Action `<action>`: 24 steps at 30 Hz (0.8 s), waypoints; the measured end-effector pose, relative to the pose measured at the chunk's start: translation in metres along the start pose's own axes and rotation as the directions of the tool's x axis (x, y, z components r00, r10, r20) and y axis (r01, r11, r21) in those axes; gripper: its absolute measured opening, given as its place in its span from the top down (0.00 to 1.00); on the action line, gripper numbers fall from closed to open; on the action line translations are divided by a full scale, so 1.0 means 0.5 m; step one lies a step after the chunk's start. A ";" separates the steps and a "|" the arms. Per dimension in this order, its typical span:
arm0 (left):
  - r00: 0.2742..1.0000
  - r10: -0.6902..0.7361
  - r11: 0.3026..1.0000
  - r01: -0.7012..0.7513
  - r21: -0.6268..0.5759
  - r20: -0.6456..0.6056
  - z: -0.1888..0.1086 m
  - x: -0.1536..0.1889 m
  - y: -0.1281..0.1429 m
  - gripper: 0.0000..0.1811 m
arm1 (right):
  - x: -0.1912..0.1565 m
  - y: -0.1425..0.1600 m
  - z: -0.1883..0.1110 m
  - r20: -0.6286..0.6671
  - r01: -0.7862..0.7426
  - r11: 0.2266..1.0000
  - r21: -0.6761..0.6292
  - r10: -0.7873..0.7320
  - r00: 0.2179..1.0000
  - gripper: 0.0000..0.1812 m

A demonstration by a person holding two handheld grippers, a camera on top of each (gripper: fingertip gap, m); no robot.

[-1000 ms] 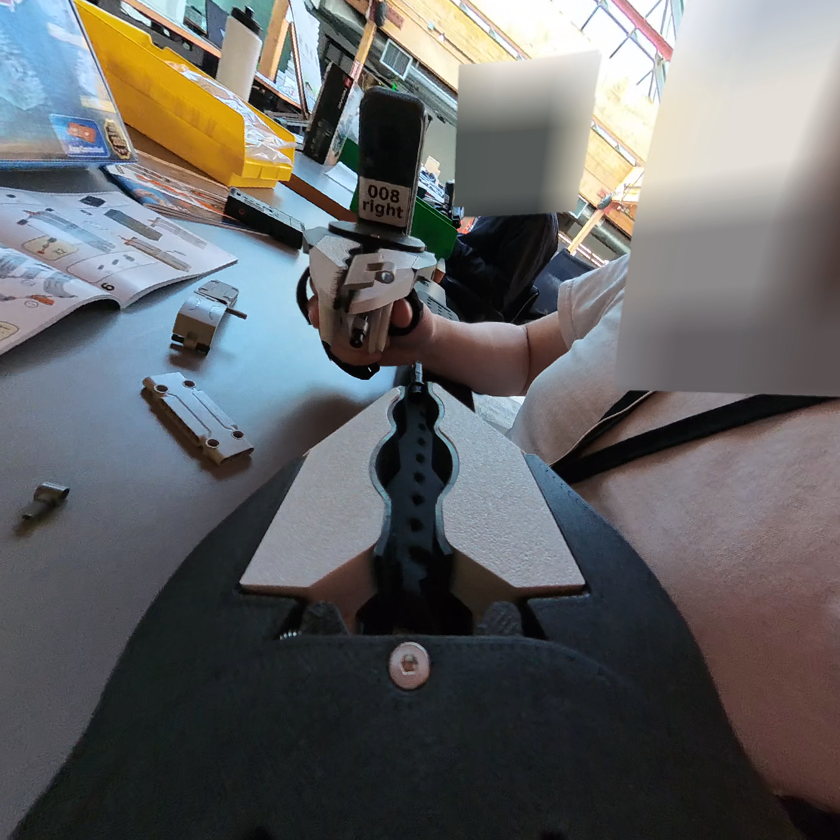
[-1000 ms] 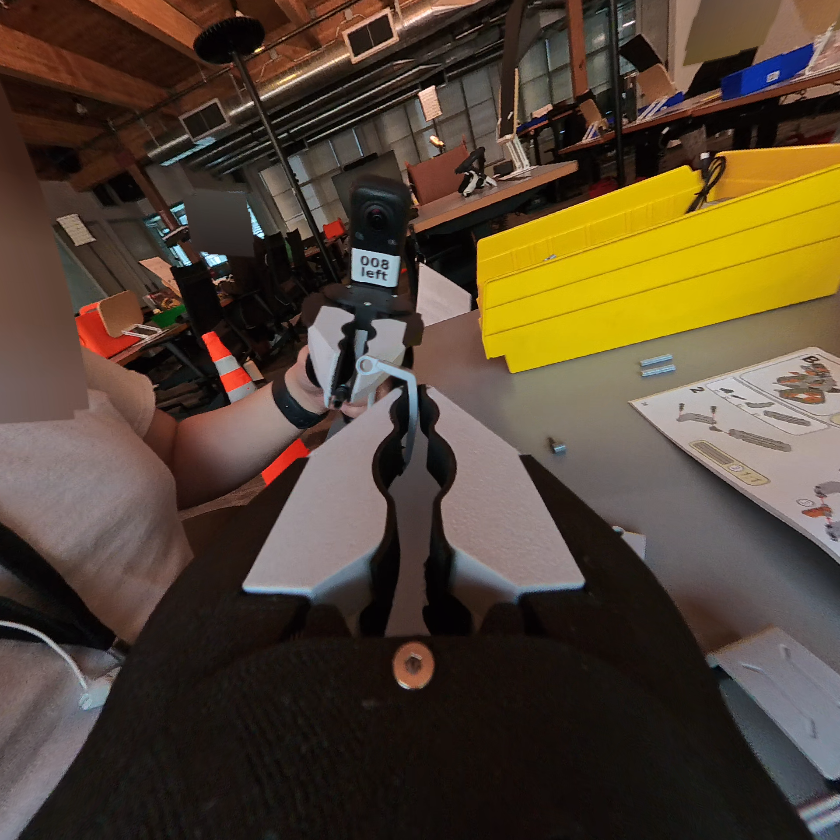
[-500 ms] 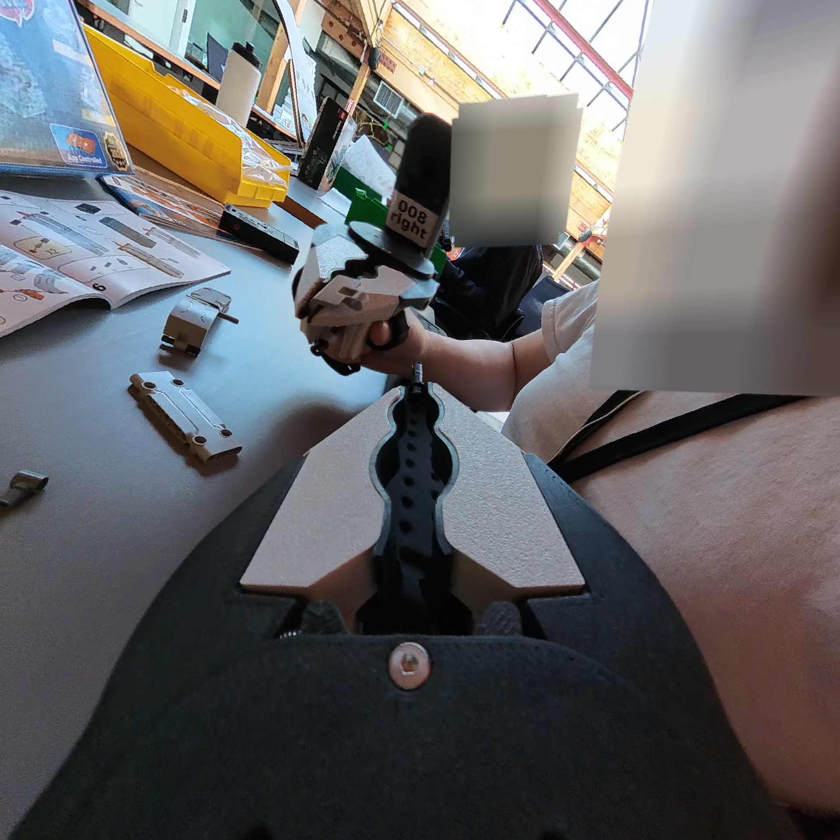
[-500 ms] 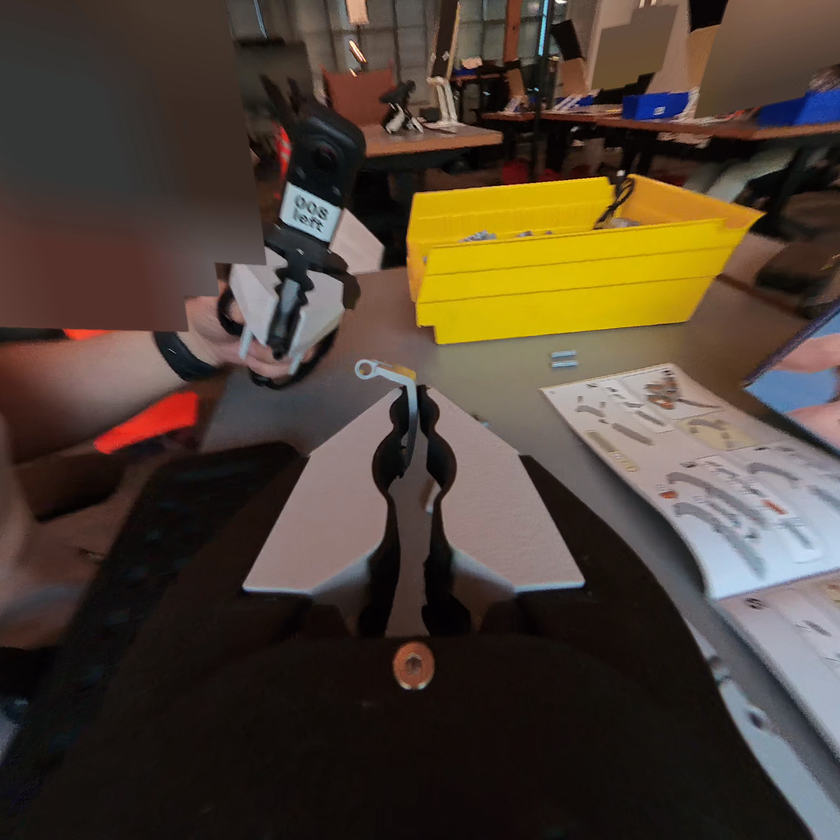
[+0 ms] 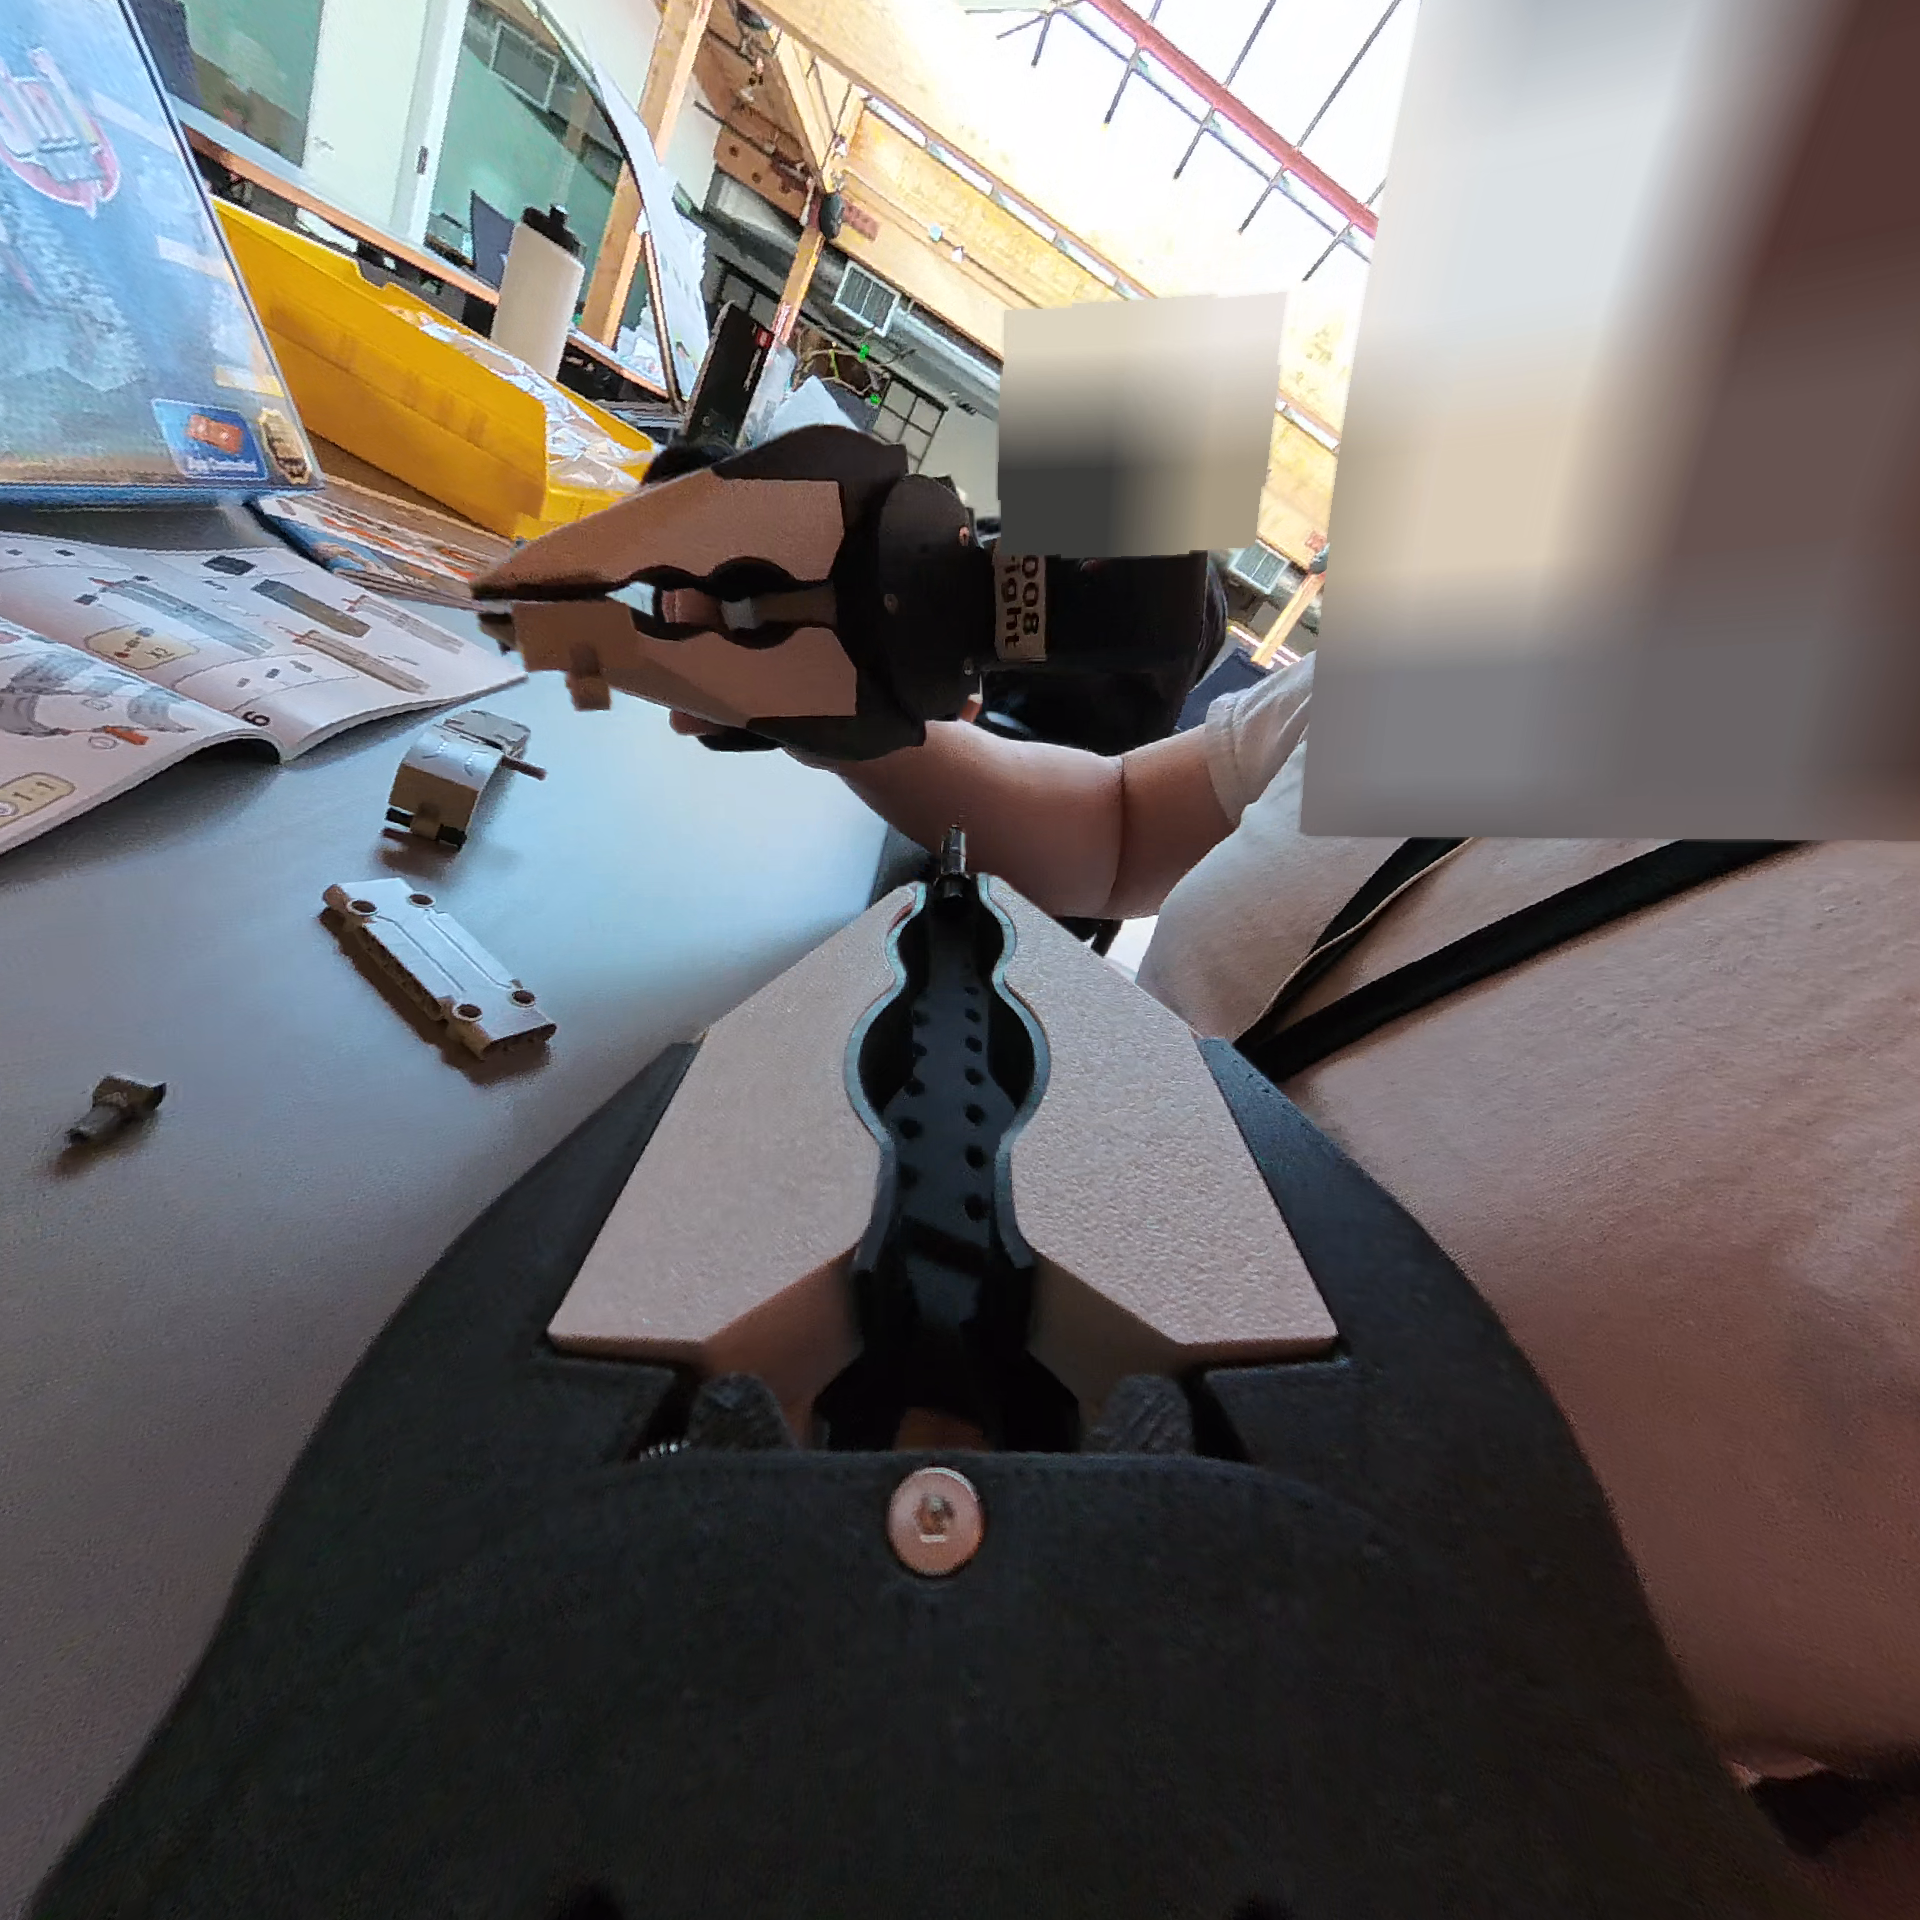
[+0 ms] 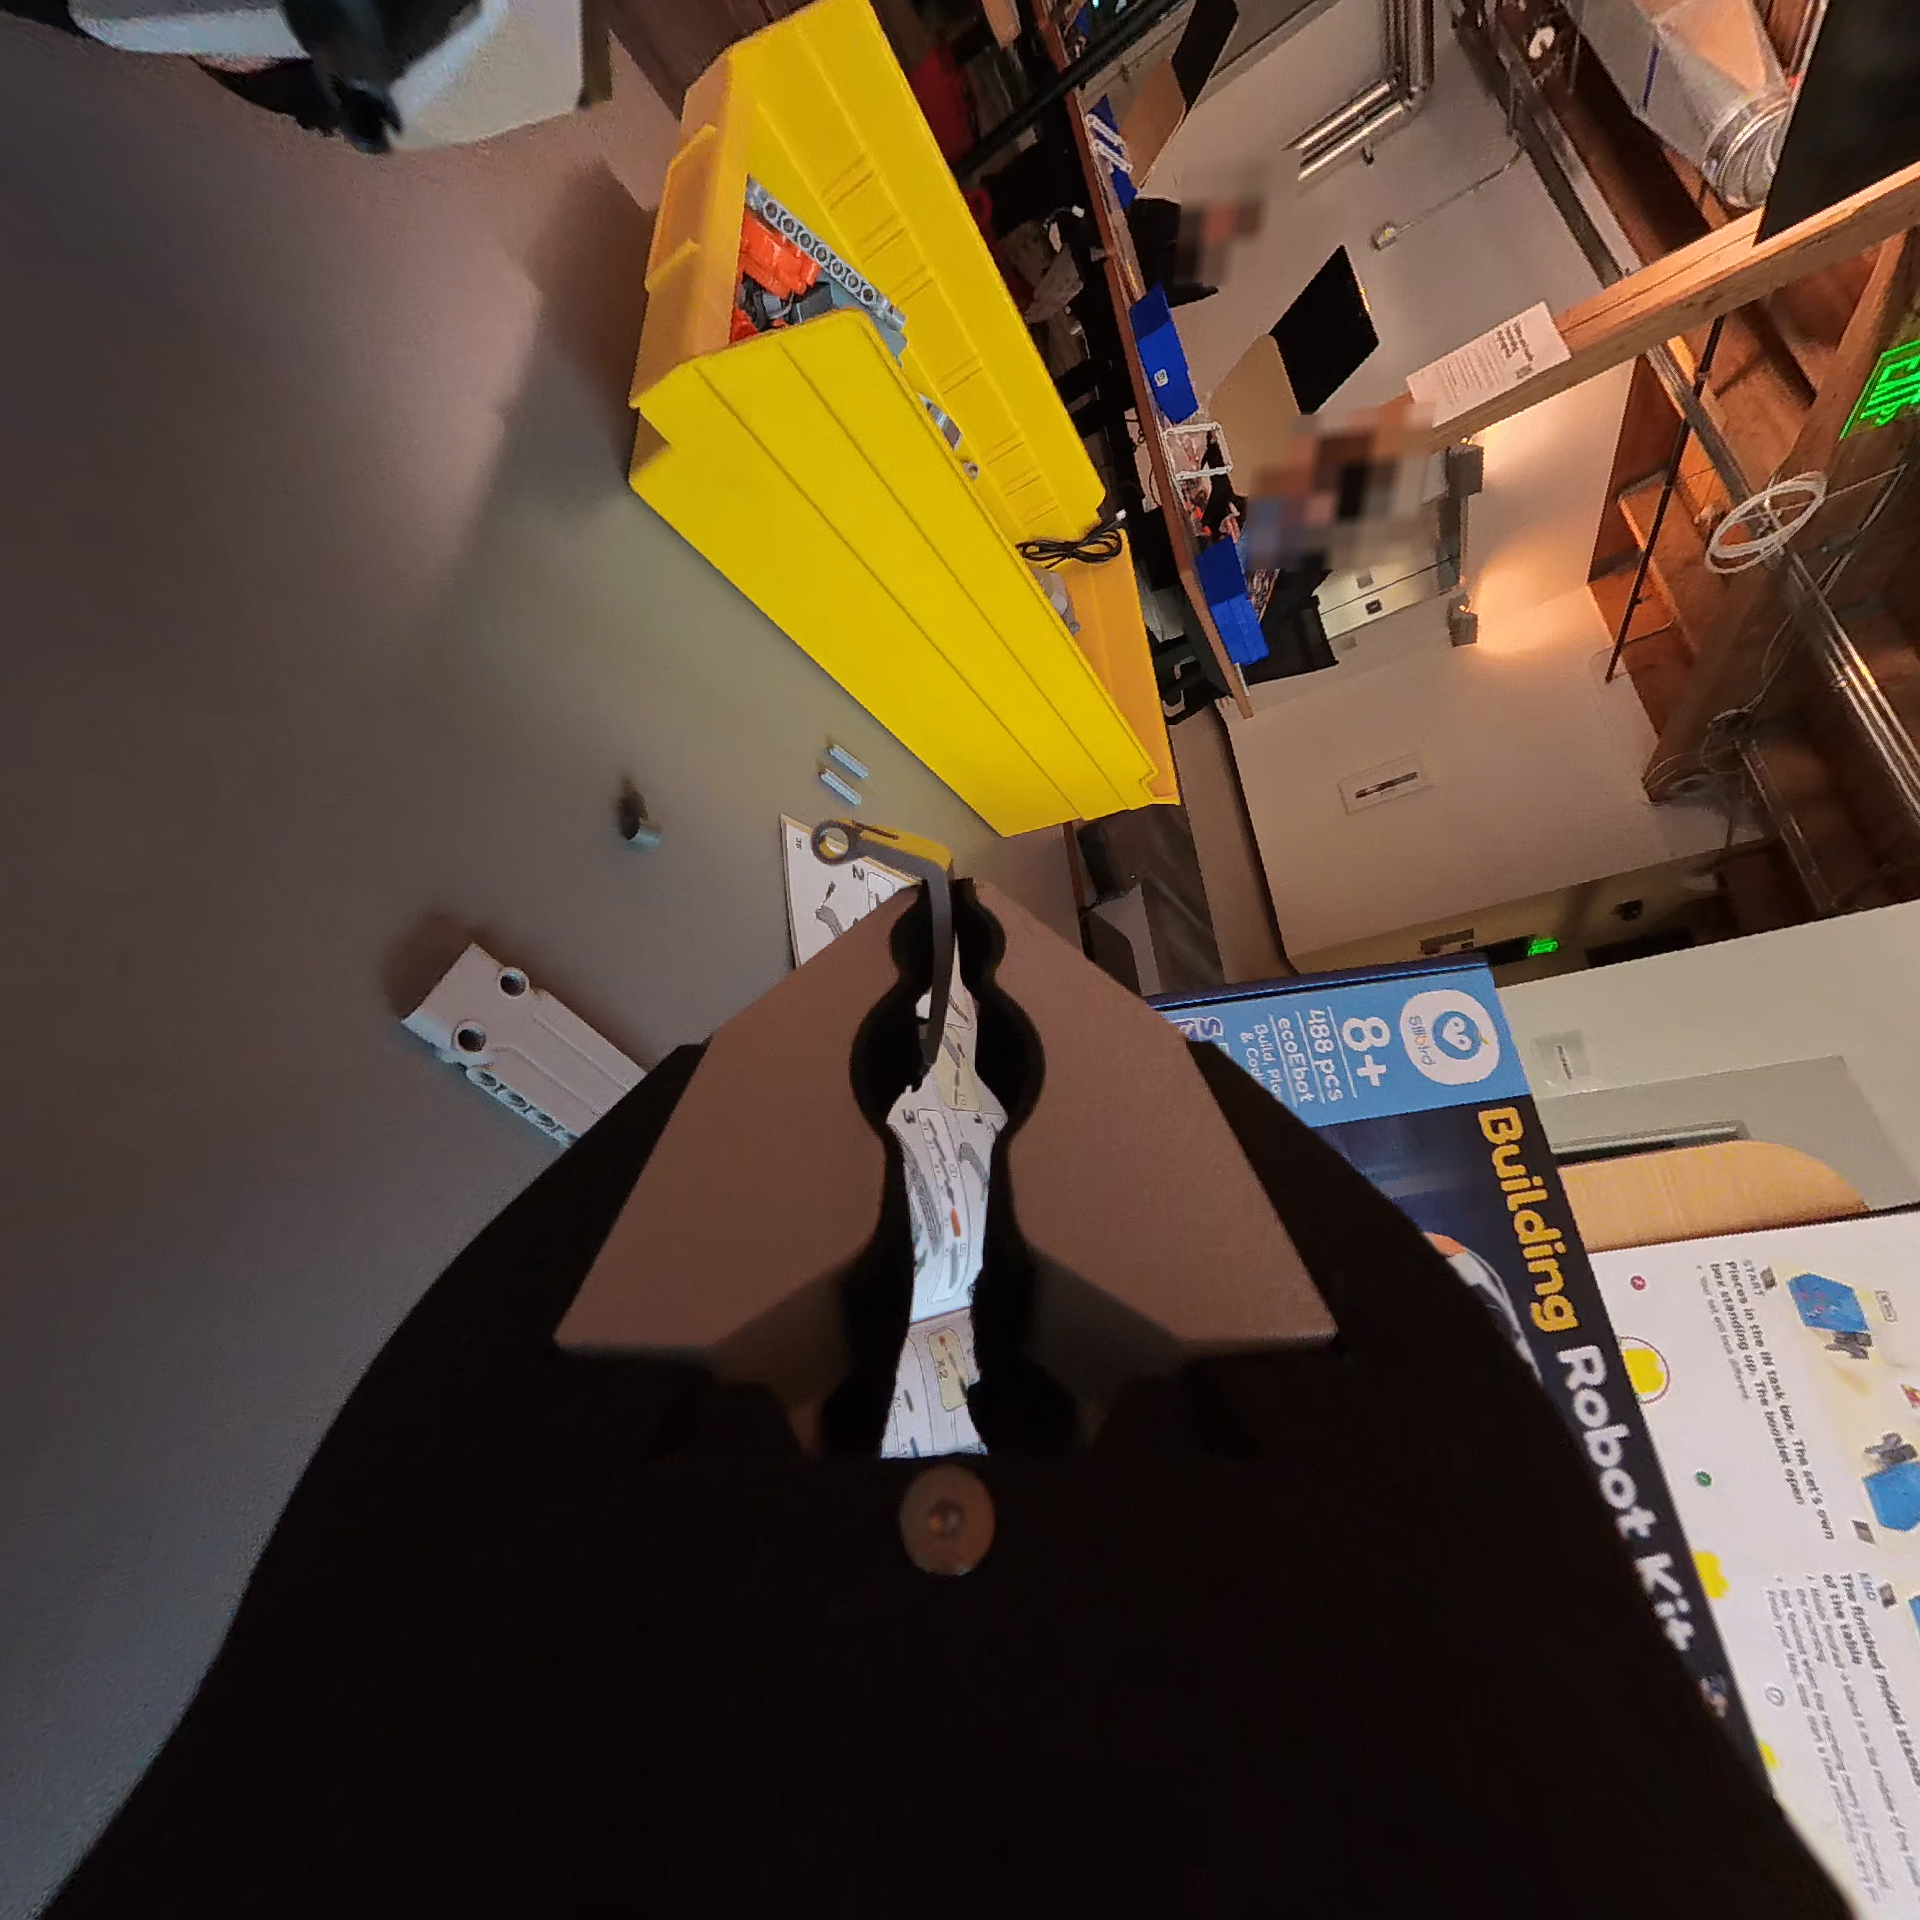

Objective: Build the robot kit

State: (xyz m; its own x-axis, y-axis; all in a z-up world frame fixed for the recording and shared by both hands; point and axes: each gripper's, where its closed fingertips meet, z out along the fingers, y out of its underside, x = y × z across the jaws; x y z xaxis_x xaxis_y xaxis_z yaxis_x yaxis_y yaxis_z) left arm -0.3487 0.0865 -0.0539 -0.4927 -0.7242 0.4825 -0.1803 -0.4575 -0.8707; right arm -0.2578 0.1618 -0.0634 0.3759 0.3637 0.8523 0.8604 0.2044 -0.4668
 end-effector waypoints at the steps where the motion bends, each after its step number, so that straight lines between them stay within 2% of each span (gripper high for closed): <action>1: 1.000 0.001 1.000 -0.001 -0.002 0.004 -0.002 0.000 0.001 0.98 | -0.001 -0.002 0.001 0.002 -0.011 1.000 0.006 0.011 1.000 0.99; 6: 1.000 -0.017 1.000 0.016 0.003 0.016 -0.016 -0.006 0.007 0.98 | 0.001 -0.001 -0.005 -0.017 0.007 1.000 0.004 -0.007 1.000 0.99; 12: 0.999 -0.027 1.000 0.027 -0.003 0.019 -0.022 -0.021 0.003 0.98 | -0.008 0.001 -0.006 0.009 -0.040 0.999 0.021 0.040 0.999 0.99; 16: 0.999 -0.039 0.998 0.039 -0.041 0.003 -0.018 -0.027 0.008 0.98 | -0.021 -0.007 -0.014 0.041 -0.095 0.994 0.052 0.093 0.995 0.99; 24: 1.000 -0.013 0.990 0.009 -0.141 -0.025 0.013 -0.017 0.008 0.98 | -0.047 -0.043 -0.028 0.060 -0.080 0.993 0.082 0.075 0.995 0.99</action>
State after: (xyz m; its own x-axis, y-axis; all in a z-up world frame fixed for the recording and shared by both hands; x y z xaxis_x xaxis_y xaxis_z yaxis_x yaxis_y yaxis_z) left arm -0.3397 0.0873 -0.0608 -0.5115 -0.7050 0.4912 -0.3031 -0.3869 -0.8709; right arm -0.2802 0.1362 -0.0703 0.4182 0.4322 0.7989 0.7963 0.2488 -0.5514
